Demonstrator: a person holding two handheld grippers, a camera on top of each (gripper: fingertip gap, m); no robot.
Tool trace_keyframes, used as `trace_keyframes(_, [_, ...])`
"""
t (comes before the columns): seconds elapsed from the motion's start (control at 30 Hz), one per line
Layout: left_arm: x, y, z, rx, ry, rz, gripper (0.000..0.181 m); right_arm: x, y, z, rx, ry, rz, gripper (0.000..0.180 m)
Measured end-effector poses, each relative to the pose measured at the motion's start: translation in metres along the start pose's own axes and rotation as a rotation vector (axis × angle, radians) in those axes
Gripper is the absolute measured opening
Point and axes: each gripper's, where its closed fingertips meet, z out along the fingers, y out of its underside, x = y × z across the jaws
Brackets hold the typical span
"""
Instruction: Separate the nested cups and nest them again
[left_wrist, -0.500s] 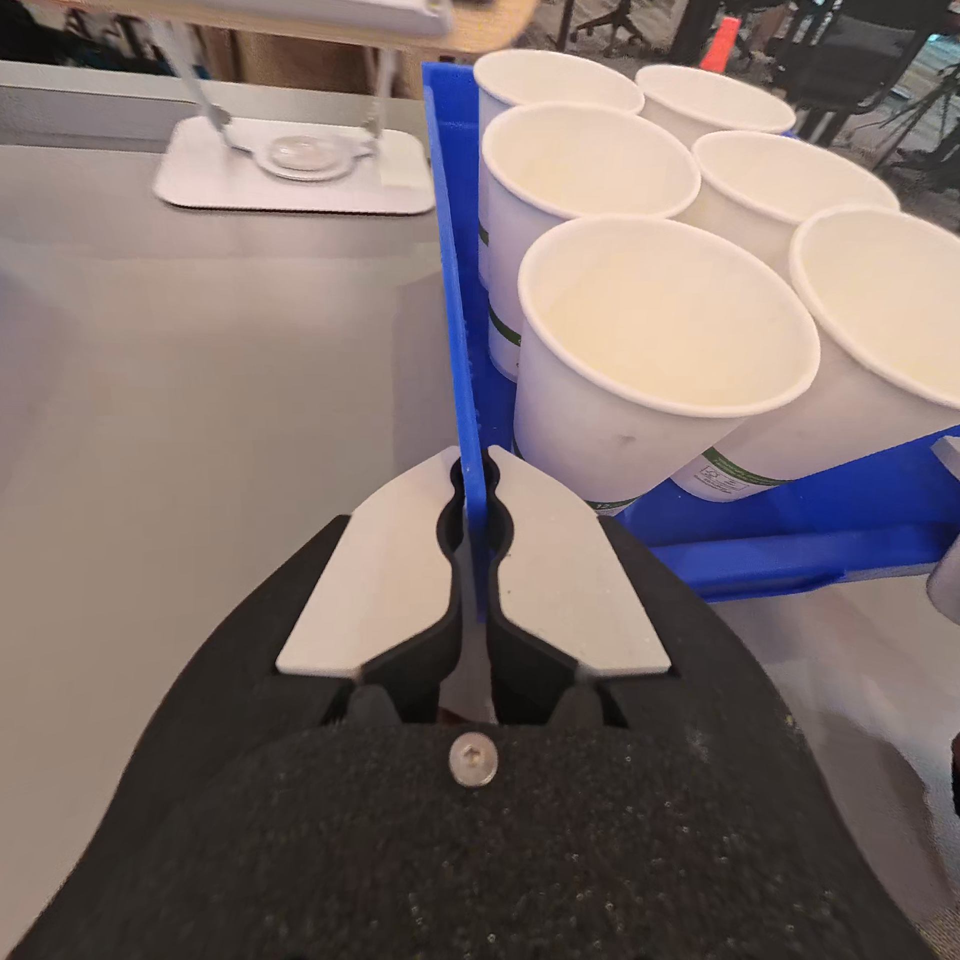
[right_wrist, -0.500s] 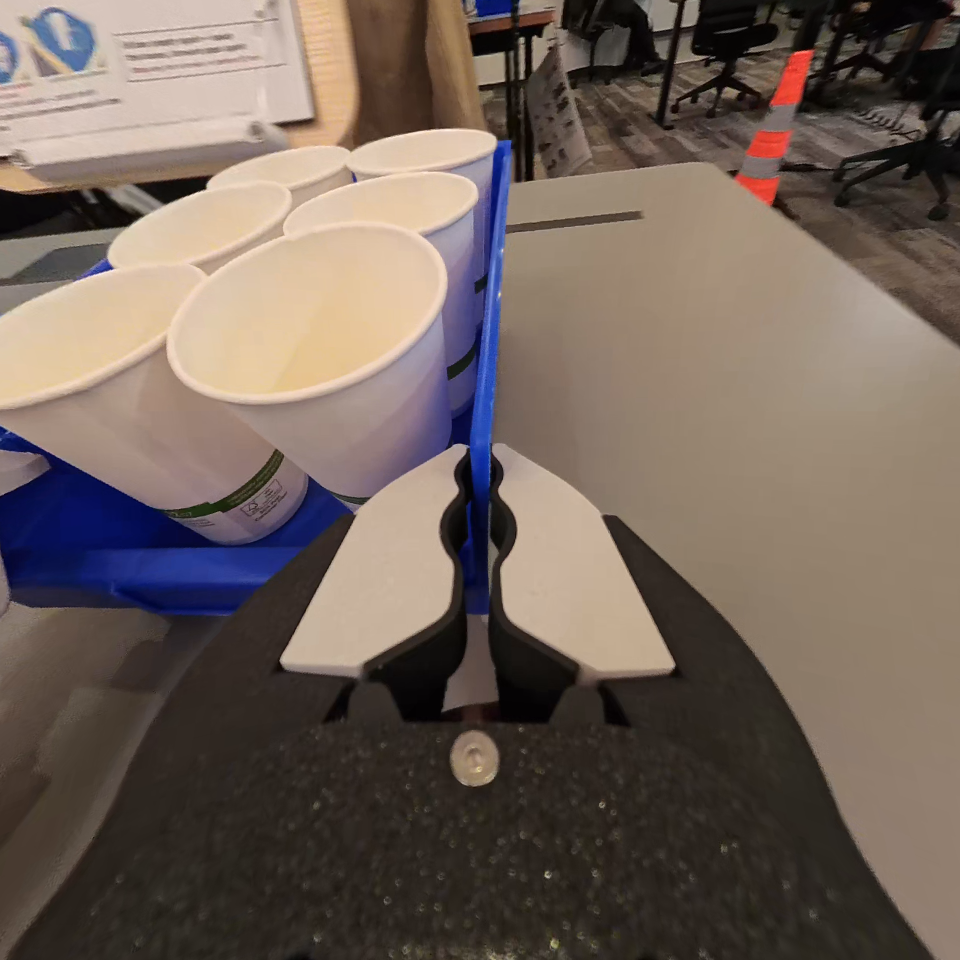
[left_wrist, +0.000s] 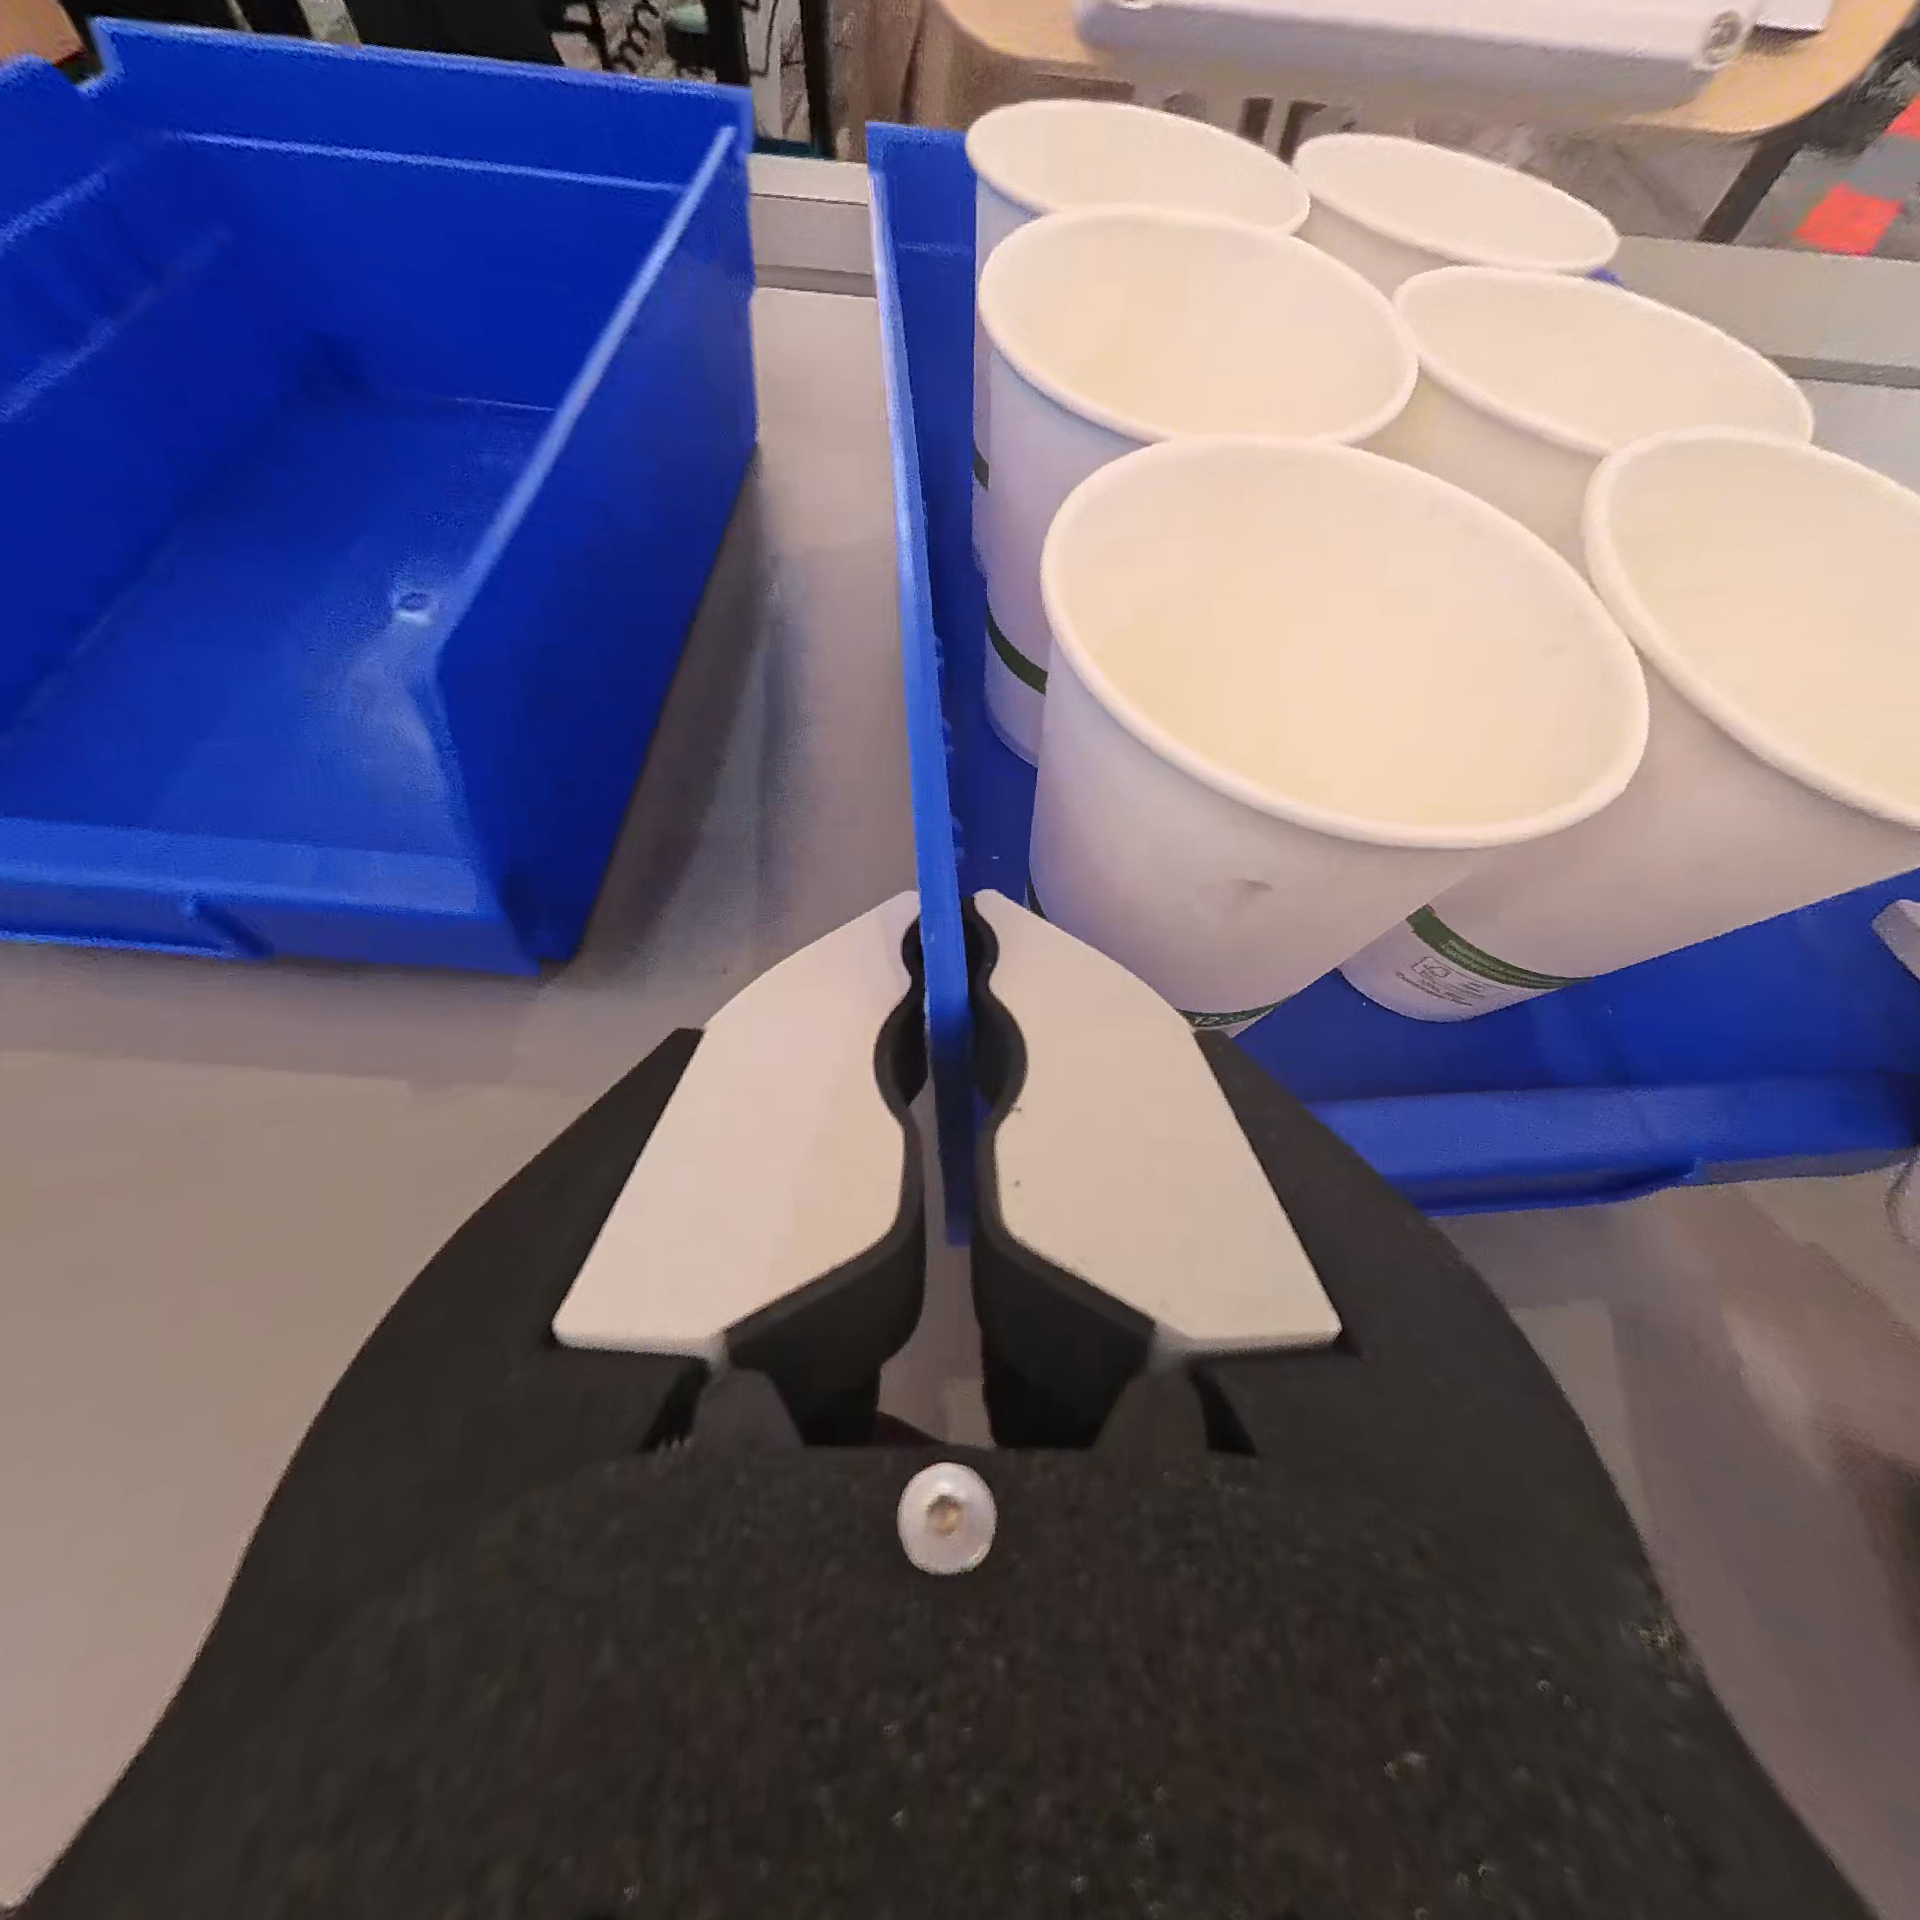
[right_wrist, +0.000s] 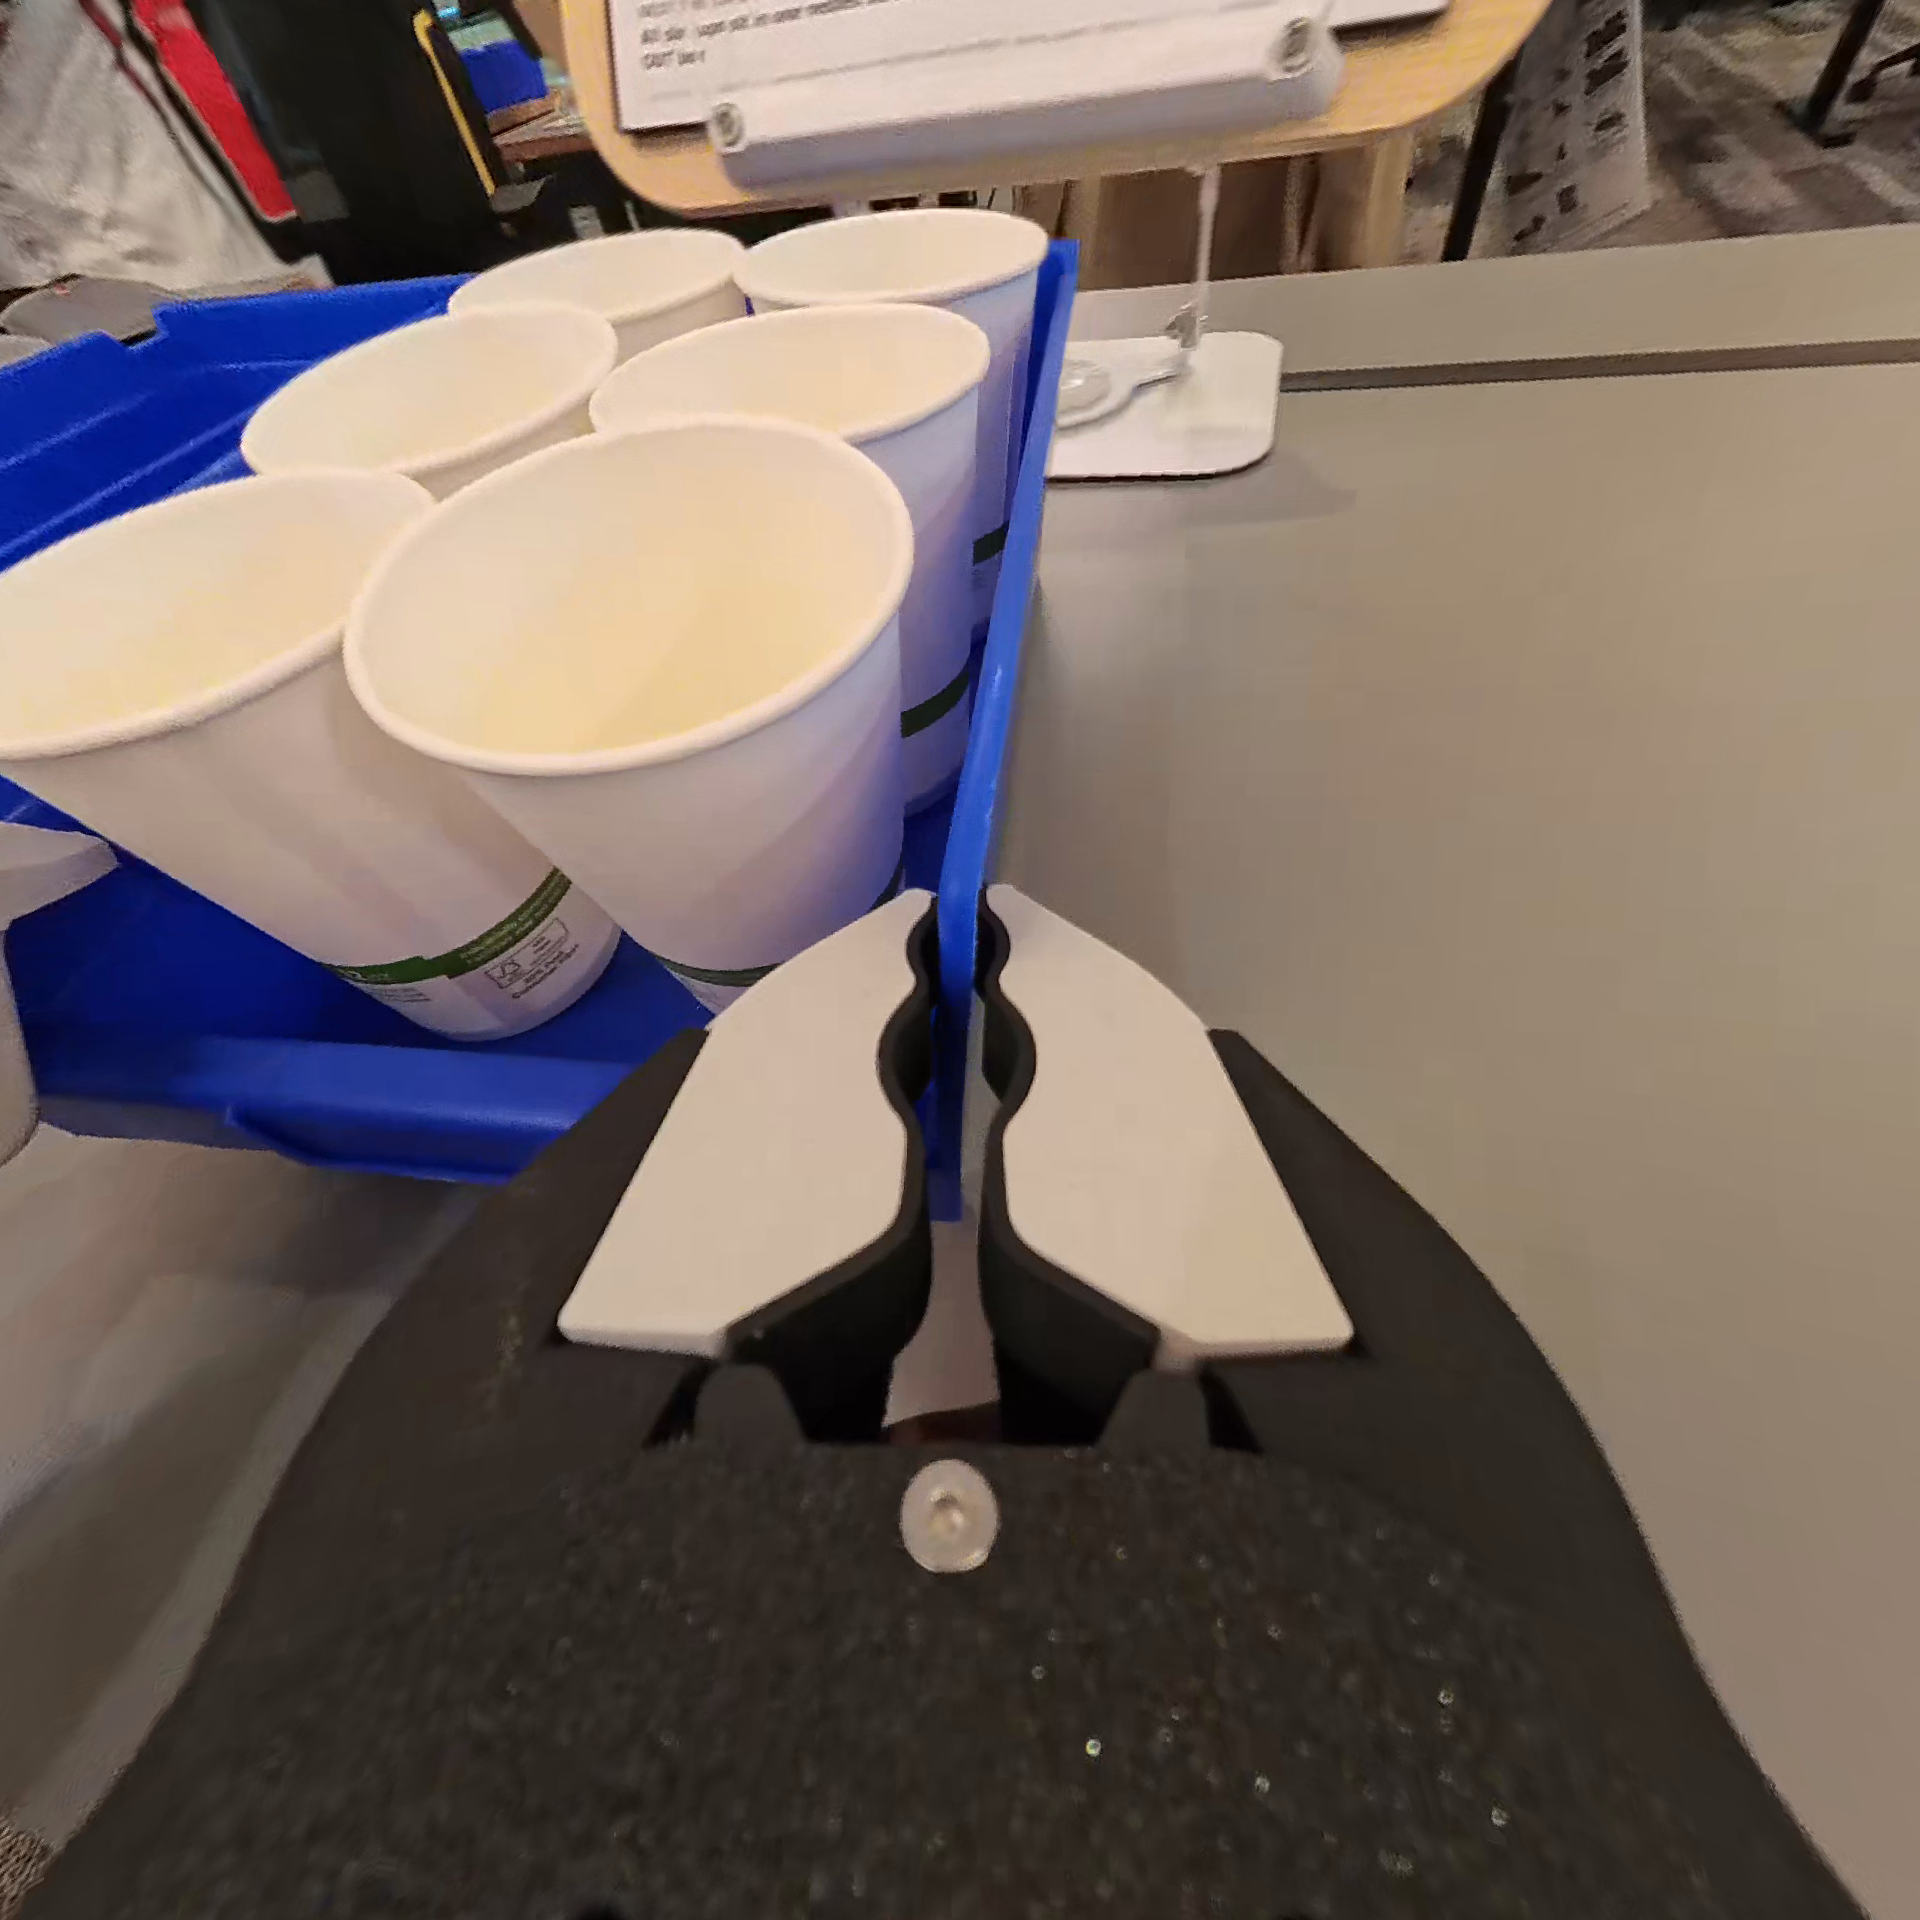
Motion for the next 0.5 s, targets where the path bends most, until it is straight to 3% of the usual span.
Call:
trace_keyframes(0.23, [-0.015,0.006,0.008,-0.011,0.038,-0.032,0.011,-0.013,0.0,0.007,-0.004,-0.024,0.011,0.006])
trace_keyframes(0.27, [-0.013,0.009,0.008,-0.04,0.052,-0.026,0.042,-0.015,0.001,0.006,-0.014,-0.05,0.013,0.012])
trace_keyframes(0.3, [-0.013,0.015,0.006,-0.071,0.063,-0.016,0.07,-0.013,0.003,0.004,-0.025,-0.056,0.022,0.032])
trace_keyframes(0.33, [-0.016,0.02,0.0,-0.094,0.062,-0.005,0.076,-0.011,0.005,-0.001,-0.029,-0.064,0.023,0.044])
trace_keyframes(0.5, [-0.054,0.054,-0.06,-0.107,0.096,-0.004,0.071,-0.003,0.014,-0.055,0.026,-0.13,-0.013,0.052])
